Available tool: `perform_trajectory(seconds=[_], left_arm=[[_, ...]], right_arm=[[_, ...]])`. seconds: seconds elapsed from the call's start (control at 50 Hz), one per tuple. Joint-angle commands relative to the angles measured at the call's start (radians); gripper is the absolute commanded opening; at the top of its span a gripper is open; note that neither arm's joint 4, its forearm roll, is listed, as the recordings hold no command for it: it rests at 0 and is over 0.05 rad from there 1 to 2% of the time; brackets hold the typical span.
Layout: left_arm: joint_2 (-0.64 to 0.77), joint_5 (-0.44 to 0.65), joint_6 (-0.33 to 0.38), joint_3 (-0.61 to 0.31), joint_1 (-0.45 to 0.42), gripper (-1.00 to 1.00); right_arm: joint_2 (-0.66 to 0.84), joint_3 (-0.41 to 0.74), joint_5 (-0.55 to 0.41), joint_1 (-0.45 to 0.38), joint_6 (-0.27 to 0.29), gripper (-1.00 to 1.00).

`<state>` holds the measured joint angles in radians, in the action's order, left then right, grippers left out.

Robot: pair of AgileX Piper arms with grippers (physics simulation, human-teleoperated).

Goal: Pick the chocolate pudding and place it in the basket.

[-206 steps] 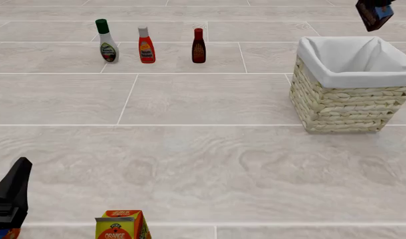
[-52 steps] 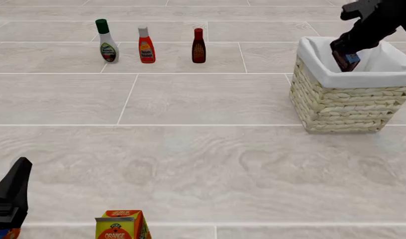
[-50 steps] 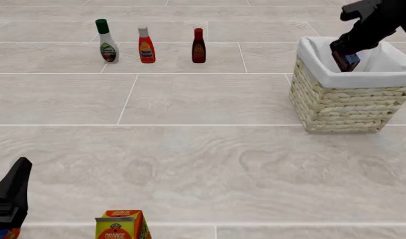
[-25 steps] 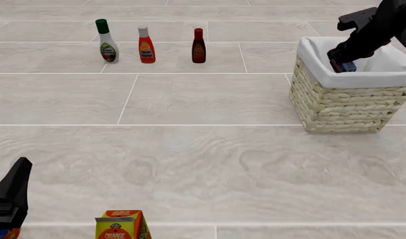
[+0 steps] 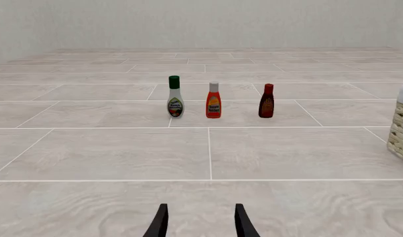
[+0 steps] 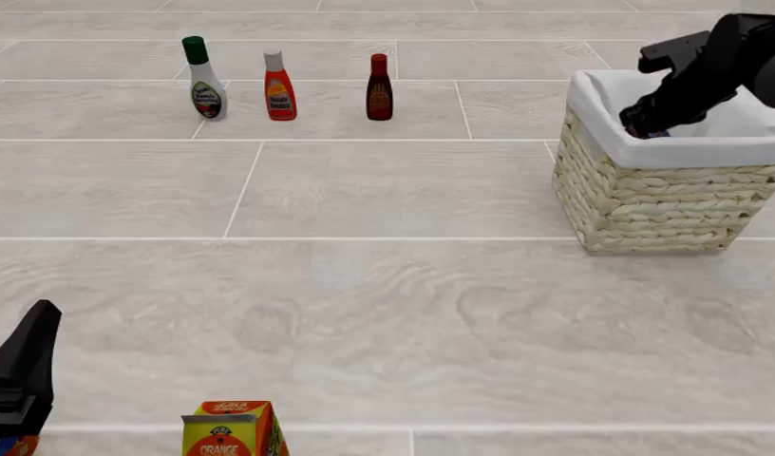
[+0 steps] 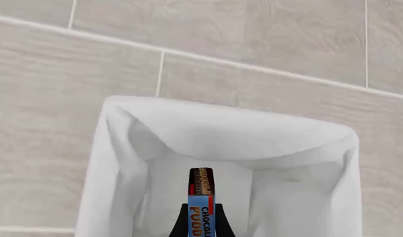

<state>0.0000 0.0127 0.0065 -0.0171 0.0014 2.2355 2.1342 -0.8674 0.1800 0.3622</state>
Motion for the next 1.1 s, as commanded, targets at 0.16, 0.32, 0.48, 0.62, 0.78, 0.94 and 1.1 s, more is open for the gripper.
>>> perform_trajectory(seconds=[0.16, 0.32, 0.48, 0.62, 0.78, 0.94, 1.1], left_arm=[[0.0, 0.0, 0.0, 0.0, -0.002, 1.0], [0.0, 0.0, -0.001, 0.0, -0.002, 1.0], [0.0, 0.0, -0.001, 0.0, -0.002, 1.0], [0.0, 0.0, -0.001, 0.0, -0.001, 1.0], [0.0, 0.0, 0.0, 0.0, -0.002, 1.0], [0.0, 0.0, 0.0, 0.0, -0.002, 1.0], [0.0, 0.0, -0.001, 0.0, -0.002, 1.0]], right_arm=[[0.008, 0.016, -0.005, 0.01, -0.005, 1.0], [0.006, 0.02, -0.005, 0.014, -0.002, 1.0], [0.0, 0.026, -0.013, 0.011, -0.001, 1.0], [-0.015, 0.02, -0.013, 0.008, -0.001, 1.0], [-0.057, 0.01, -0.025, 0.001, 0.002, 1.0], [-0.109, -0.025, -0.026, 0.002, 0.005, 1.0], [-0.168, -0.054, -0.035, 0.0, 0.013, 1.0]])
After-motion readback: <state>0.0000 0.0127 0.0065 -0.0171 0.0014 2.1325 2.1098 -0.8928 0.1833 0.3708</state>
